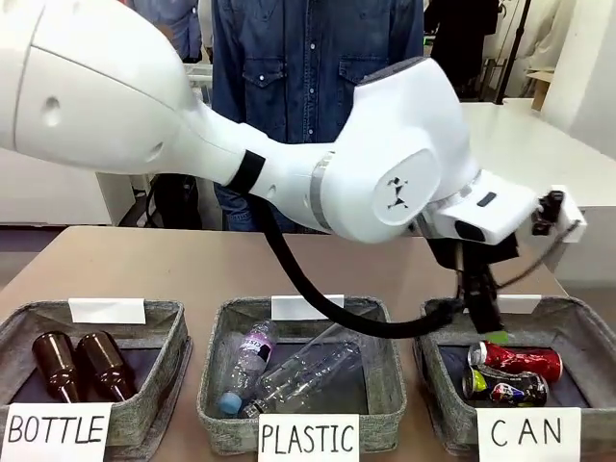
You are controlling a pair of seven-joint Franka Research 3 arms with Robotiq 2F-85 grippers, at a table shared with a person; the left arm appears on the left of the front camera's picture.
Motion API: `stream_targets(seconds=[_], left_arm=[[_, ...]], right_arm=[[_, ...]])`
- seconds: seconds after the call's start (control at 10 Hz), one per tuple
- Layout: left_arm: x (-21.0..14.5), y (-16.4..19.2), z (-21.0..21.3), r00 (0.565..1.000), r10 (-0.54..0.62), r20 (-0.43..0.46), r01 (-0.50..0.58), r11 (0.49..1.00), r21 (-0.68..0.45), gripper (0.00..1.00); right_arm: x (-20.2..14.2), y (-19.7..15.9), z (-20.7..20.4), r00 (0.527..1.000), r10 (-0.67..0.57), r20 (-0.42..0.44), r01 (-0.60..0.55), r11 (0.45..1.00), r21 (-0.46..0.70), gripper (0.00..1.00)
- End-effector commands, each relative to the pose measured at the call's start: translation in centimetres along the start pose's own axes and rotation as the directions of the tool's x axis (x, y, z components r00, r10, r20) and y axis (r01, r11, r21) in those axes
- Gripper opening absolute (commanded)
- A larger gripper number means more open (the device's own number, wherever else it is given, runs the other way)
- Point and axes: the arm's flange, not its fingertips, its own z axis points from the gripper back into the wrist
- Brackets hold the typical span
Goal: Sort the can waste into the basket.
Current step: Pick up the can waste from the table and place it in the right Fabric basket.
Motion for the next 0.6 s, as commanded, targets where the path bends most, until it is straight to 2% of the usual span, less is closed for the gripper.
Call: stream_targets(seconds=[0.0, 0.1, 0.2, 0.3, 0.4, 0.5], left_arm=[[-5.2, 0.2, 5.0, 0.992, 0.11, -0.058, -0.11, 0.994, 0.004, 1.0], [-9.4, 0.6, 9.0, 0.979, 0.197, -0.057, -0.195, 0.98, 0.04, 1.0], [-15.0, 1.0, 13.8, 0.945, 0.324, -0.03, -0.323, 0.945, 0.047, 1.0], [-19.3, 0.7, 18.1, 0.893, 0.449, 0.027, -0.448, 0.893, -0.027, 1.0], [-23.5, -0.2, 22.1, 0.83, 0.551, 0.083, -0.549, 0.834, -0.046, 1.0], [-27.6, -1.8, 25.6, 0.743, 0.65, 0.16, -0.632, 0.76, -0.15, 1.0]], right_arm=[[2.8, 1.1, -1.1, 1.0, 0.023, -0.003, -0.023, 0.999, -0.031, 1.0], [6.6, 3.0, -2.5, 0.994, 0.108, -0.017, -0.108, 0.994, 0.012, 1.0], [11.1, 5.5, -4.4, 0.977, 0.212, -0.033, -0.208, 0.974, 0.09, 1.0], [14.7, 7.8, -6.5, 0.965, 0.261, 0.007, -0.258, 0.949, 0.18, 1.0], [17.7, 10.0, -8.8, 0.965, 0.256, 0.05, -0.26, 0.938, 0.227, 1.0], [19.7, 12.0, -10.7, 0.969, 0.232, 0.083, -0.247, 0.916, 0.315, 1.0]])
